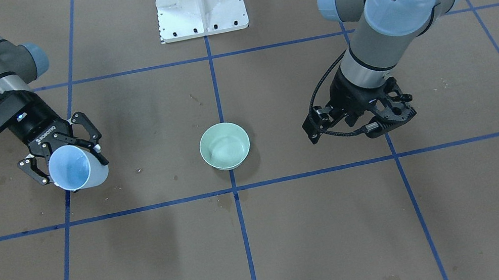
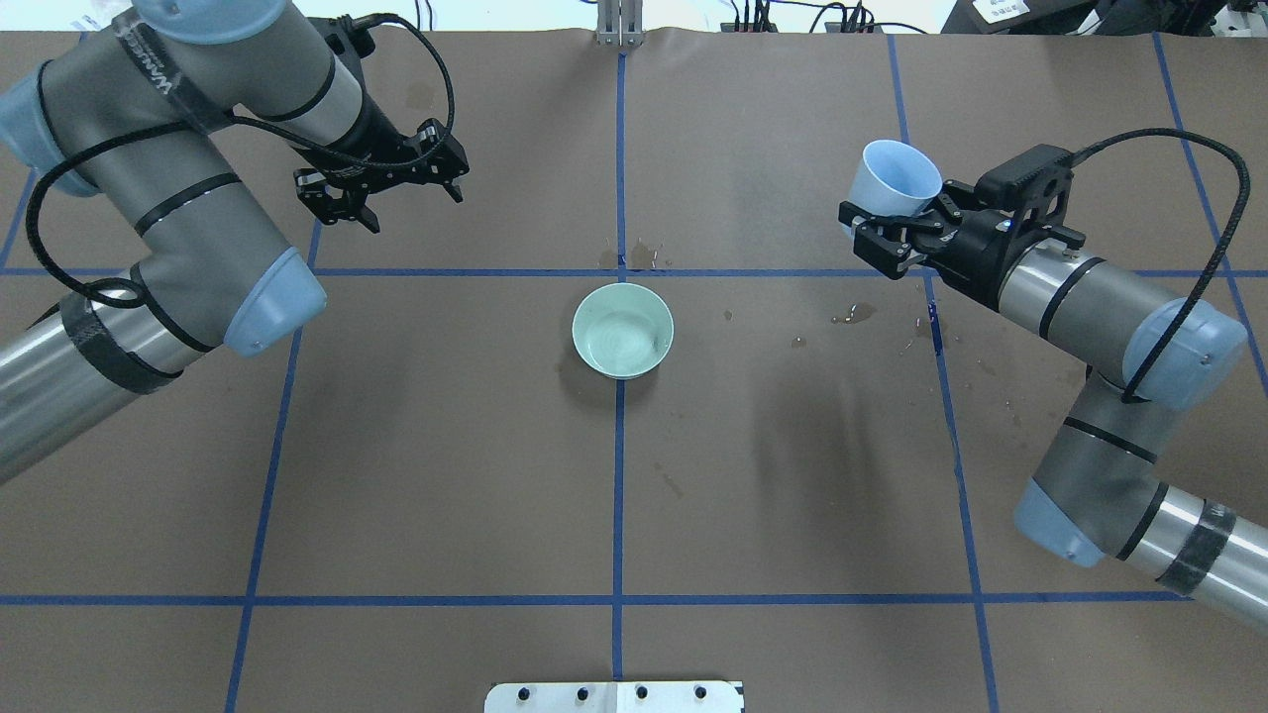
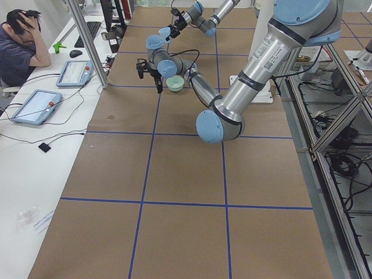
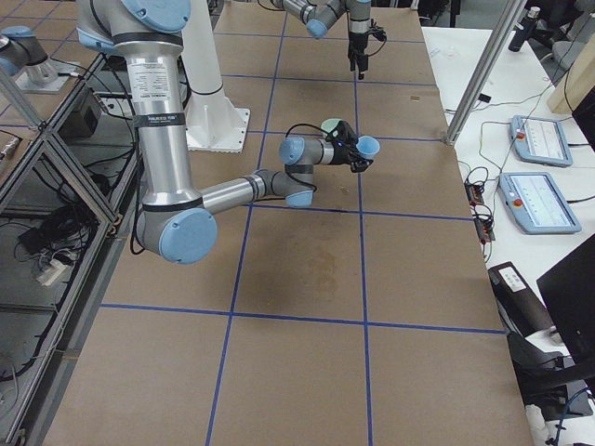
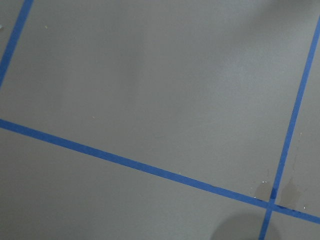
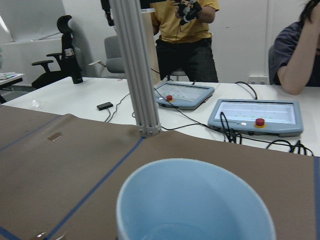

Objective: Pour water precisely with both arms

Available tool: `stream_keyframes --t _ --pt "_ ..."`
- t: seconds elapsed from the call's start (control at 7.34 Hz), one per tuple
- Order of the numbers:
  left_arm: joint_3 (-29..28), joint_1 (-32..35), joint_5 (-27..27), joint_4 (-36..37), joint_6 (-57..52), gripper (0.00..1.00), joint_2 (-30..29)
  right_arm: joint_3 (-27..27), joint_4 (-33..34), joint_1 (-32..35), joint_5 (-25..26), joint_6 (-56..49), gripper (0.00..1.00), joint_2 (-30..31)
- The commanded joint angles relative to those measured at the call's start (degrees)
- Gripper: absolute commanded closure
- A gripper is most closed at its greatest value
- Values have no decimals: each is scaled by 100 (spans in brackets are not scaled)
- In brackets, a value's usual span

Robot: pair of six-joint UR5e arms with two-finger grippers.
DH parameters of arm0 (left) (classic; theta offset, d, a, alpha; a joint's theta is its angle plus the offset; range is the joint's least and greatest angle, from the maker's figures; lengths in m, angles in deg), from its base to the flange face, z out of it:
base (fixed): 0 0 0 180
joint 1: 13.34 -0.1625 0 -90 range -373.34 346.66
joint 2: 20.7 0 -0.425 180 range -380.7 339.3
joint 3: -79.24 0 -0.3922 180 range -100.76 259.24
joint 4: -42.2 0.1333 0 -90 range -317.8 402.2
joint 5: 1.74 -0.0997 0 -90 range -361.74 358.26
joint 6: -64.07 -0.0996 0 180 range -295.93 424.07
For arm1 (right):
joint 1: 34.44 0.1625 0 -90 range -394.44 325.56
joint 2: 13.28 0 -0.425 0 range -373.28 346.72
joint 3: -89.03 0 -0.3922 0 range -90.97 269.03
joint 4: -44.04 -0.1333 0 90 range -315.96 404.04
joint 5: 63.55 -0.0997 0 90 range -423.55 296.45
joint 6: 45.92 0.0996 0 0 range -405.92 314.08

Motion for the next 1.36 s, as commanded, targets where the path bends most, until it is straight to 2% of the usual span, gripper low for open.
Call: stream_keyframes --t 0.0,0.14,0.41,1.23 --pt "110 151 13 0 -326 0 204 59 92 -494 -220 -646 100 -465" --pt "189 204 13 0 -327 0 317 347 40 -740 -247 -771 100 -746" --pt "417 319 31 0 -624 0 686 472 136 -1031 -247 -816 100 -897" --pt "375 328 22 -26 -802 0 916 244 2033 -1199 -274 -1255 100 -1267"
